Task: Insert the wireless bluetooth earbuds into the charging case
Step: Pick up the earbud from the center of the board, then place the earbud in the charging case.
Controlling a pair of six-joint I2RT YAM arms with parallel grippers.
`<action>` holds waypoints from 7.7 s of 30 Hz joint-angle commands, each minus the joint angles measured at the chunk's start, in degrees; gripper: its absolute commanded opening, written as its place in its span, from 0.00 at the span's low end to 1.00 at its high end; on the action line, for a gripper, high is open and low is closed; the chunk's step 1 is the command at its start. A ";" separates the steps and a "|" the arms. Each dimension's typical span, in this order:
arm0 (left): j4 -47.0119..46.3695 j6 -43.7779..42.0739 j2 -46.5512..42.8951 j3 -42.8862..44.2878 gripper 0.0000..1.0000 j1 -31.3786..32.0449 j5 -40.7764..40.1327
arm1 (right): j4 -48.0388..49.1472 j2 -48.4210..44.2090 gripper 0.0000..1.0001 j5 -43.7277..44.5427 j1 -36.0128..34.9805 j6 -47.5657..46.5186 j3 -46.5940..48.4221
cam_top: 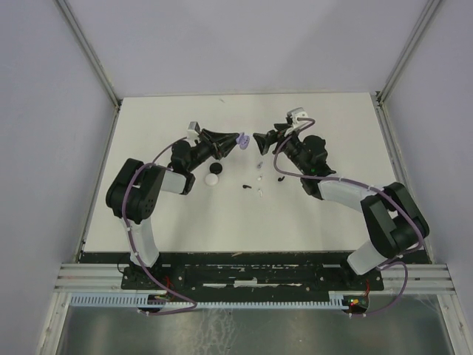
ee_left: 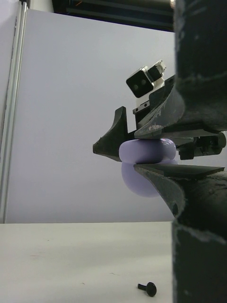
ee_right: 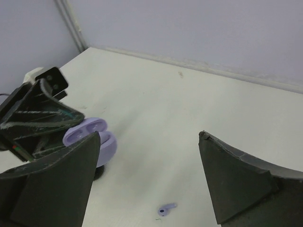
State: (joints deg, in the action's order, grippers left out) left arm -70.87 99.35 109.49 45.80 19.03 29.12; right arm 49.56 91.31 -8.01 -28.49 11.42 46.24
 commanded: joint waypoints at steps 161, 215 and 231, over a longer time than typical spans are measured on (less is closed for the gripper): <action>-4.28 -2.23 -4.38 -7.18 0.03 -7.25 2.87 | -95.53 43.81 0.46 11.31 0.63 5.81 68.72; 1.21 -3.33 -3.36 -3.20 0.03 -5.05 1.97 | -24.06 5.93 0.01 0.74 0.58 -5.13 19.23; 7.25 -3.71 -1.29 0.52 0.03 -1.21 0.63 | 28.88 7.16 0.02 -15.79 -0.38 -8.64 -1.17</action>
State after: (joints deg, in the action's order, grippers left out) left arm -64.16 97.89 107.35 44.77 17.23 30.28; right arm 61.93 97.71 -18.94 -28.36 3.95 46.19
